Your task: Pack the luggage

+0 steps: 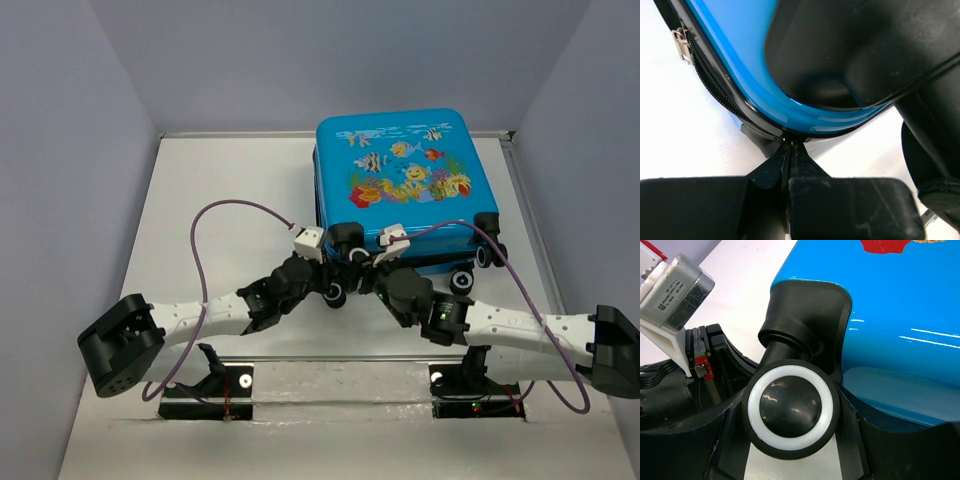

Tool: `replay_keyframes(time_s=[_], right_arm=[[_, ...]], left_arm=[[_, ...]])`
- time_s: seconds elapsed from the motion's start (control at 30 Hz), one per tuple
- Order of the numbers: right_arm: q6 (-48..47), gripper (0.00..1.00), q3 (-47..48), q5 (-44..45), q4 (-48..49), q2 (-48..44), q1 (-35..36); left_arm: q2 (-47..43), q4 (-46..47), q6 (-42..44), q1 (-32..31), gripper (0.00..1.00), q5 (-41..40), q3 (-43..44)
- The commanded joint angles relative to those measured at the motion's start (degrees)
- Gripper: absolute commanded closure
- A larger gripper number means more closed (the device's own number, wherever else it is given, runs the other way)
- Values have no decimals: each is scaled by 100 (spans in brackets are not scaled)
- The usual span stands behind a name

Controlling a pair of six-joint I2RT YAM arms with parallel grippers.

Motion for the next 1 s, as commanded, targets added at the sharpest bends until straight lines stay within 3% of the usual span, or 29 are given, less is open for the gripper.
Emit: replay_keyframes(time_s=[0.0, 0.1, 0.2, 0.5, 0.67, 0.87, 0.9, 0.93, 0.97], right_arm=[[303, 93, 27, 413, 685, -536, -20], [365, 93, -17, 221, 377, -773, -20], [409, 93, 9, 62, 113, -923, -20], [409, 93, 114, -272, -151, -932, -20], [226, 93, 369, -695, 120, -291, 225], [137, 93, 861, -1055, 402, 457, 340], [84, 93, 931, -1089, 420, 657, 340], [58, 93, 1132, -1098, 429, 772, 340], [5, 93, 1247, -1203, 437, 1017, 340]], left_arm=[[-178, -105, 274, 133, 94, -1125, 337], [-275, -650, 46, 492, 94, -1434, 337], [-328, -671, -306, 1248, 94, -925, 171], [-355, -811, -438, 1794, 94, -1092, 442], [285, -889, -499, 2224, 94, -1161, 1048], [525, -855, -1167, 3262, 94, -133, 1198], [229, -864, -1281, 3289, 92, -150, 1068], [17, -907, -1351, 3298, 83, -185, 997], [-490, -977, -1483, 3315, 65, -264, 831]])
